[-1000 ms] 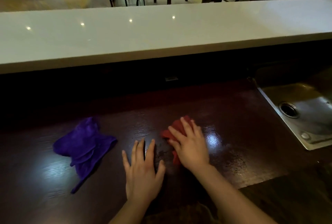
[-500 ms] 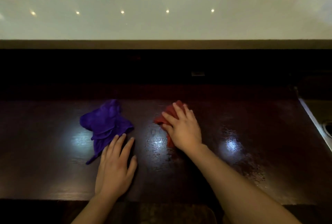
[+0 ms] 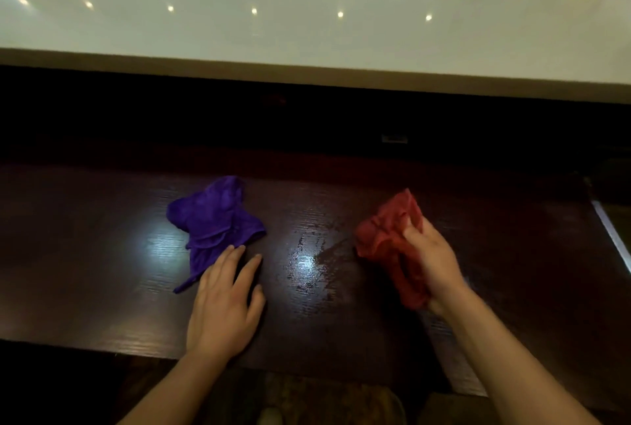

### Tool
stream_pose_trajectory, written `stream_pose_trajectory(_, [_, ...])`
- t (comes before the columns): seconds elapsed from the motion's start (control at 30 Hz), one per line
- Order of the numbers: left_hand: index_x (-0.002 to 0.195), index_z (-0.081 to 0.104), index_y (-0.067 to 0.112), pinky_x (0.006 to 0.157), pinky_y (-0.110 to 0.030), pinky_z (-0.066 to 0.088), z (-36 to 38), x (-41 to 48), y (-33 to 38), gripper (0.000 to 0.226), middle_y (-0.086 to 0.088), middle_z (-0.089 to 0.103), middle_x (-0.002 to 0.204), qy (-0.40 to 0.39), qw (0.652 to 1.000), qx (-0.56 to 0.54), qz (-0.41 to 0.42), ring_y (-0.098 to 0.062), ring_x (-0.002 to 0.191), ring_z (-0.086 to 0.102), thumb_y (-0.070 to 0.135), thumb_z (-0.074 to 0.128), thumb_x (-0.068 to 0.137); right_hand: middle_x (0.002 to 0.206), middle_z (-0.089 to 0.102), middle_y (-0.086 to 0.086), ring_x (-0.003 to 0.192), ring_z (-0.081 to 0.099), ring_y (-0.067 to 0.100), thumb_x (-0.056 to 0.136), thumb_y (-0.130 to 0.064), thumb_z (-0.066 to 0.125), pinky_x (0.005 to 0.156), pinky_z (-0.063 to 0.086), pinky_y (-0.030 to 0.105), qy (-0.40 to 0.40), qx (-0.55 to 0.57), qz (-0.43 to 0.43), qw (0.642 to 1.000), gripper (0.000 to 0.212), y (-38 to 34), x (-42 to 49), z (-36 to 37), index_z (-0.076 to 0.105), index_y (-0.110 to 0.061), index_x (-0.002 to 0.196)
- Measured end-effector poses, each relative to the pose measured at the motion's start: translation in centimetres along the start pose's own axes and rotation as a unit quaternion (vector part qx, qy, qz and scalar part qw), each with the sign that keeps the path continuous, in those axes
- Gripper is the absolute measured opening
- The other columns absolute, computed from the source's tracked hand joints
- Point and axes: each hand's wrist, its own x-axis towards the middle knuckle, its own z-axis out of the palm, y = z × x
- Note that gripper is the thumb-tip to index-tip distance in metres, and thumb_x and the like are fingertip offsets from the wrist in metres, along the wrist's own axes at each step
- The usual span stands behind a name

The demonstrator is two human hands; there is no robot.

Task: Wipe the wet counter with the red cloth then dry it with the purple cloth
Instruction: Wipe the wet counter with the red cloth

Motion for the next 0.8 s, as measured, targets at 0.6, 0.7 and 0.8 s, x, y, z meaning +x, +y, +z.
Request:
stream_pose_trajectory(0.6, [0.132,0.057,0.014,0.107,-0.046,0.031,0.6,0.1,-0.5,0.052,-0.017,0.048,0.143,0.003,1.0,0.008,0.011,-0.032,0.135,0.038,0.036,0.041,0.088,0.159,0.03,-0.013,0.148,0.022,0.031,0.094,-0.072,0.021,0.114,0.027,0.058,-0.209,-0.753,-0.265,0.565,0.054,5.0,-2.9,-1.8,0.024,-0.056,0.145])
stream_pose_trajectory(0.7, [0.131,0.057,0.013,0.106,-0.048,0.033,0.6,0.3,-0.7,0.051,-0.017,0.049,0.142,0.003,1.0,0.004,0.014,-0.033,0.135,0.039,0.035,0.042,0.088,0.162,0.02,-0.015,0.151,0.012,0.031,0.091,-0.074,0.007,0.116,0.018,0.063,-0.111,-0.762,-0.179,0.612,0.057,2.7,1.5,-1.3,0.02,-0.059,0.145])
stream_pose_trajectory(0.8, [0.131,0.057,0.013,0.107,-0.047,0.032,0.5,0.1,-0.6,0.051,-0.017,0.048,0.142,-0.001,1.0,0.007,0.015,-0.032,0.136,0.038,0.035,0.042,0.088,0.165,0.012,-0.01,0.151,0.002,0.036,0.094,-0.069,0.013,0.12,0.003,0.059,-0.034,-0.752,-0.113,0.649,0.057,2.4,4.1,3.6,0.018,-0.053,0.148])
